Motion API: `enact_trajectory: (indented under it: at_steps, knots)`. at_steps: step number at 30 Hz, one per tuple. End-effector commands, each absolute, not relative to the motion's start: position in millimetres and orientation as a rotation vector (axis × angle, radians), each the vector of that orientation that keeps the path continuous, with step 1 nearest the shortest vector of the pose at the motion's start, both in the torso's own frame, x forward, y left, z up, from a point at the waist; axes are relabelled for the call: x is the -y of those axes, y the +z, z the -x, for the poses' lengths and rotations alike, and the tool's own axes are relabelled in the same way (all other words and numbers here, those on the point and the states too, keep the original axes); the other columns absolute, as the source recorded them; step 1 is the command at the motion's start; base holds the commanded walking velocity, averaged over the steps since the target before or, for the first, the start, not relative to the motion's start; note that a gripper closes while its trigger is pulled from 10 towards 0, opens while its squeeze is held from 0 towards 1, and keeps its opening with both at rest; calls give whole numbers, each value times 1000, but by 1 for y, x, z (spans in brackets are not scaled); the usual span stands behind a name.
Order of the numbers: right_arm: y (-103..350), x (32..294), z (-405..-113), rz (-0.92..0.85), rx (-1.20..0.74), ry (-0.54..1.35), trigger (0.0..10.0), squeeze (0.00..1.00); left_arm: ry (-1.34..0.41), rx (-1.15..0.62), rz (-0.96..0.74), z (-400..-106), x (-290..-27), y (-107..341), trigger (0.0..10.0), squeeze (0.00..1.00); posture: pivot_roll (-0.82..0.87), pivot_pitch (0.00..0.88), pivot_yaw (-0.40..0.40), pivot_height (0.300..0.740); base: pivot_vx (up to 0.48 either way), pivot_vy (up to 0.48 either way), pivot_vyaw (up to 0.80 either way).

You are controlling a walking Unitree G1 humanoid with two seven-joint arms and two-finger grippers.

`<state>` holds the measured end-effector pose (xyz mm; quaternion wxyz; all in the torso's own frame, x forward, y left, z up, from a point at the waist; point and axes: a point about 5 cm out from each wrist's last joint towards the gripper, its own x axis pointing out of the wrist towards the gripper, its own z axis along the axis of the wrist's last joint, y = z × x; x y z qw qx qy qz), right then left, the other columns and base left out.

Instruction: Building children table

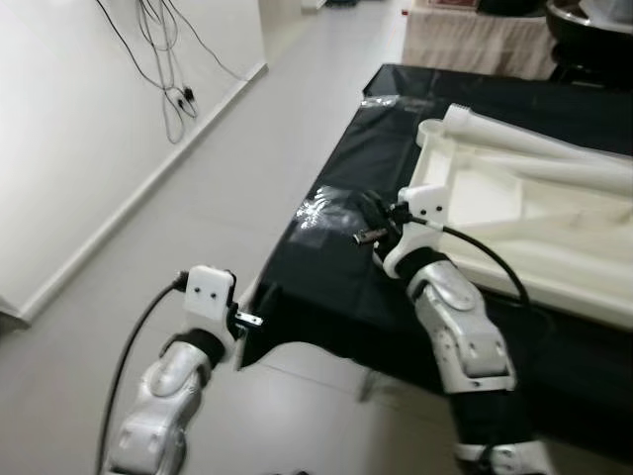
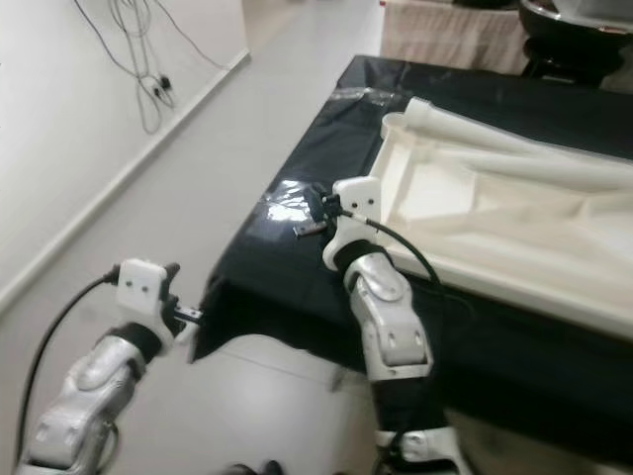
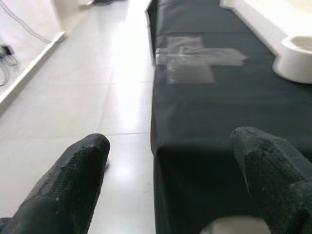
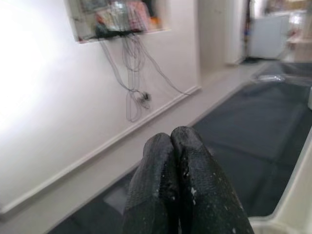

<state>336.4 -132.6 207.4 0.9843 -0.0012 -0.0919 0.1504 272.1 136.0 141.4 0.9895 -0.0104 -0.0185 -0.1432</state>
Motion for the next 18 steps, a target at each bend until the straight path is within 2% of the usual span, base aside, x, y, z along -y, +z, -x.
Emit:
enact_trajectory:
  at_steps: [1,7,10,18]
  knots:
    - [209,130,-335,14,202,296,10000,0,-277,26,2,-273,-140,139,10000,0,49,153,41,740,0,480,0]
    - [201,135,-336,56,173,249,10000,0,-274,31,-2,-275,-140,139,10000,0,49,151,38,740,0,480,0]
    - [180,147,-330,92,100,189,10000,0,-263,38,-6,-276,-141,139,10000,0,45,143,34,740,0,480,0]
    - [161,158,-319,121,41,144,10000,0,-252,42,-19,-276,-143,140,10000,0,35,130,35,740,0,480,0]
